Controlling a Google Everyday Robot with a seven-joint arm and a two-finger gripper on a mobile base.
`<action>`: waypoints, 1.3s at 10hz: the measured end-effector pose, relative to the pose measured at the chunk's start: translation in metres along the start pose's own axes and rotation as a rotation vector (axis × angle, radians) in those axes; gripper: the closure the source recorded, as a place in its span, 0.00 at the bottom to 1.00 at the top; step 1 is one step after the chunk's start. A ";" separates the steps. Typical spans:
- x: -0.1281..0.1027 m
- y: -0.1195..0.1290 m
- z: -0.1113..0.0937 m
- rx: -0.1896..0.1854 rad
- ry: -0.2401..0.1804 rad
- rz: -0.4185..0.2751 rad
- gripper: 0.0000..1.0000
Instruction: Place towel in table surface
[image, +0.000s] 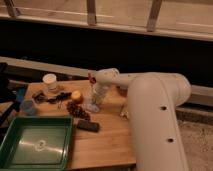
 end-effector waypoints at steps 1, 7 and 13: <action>0.000 0.003 -0.011 -0.007 -0.024 -0.010 1.00; 0.013 0.007 -0.115 -0.065 -0.222 -0.042 1.00; 0.025 -0.036 -0.095 -0.082 -0.184 0.060 0.83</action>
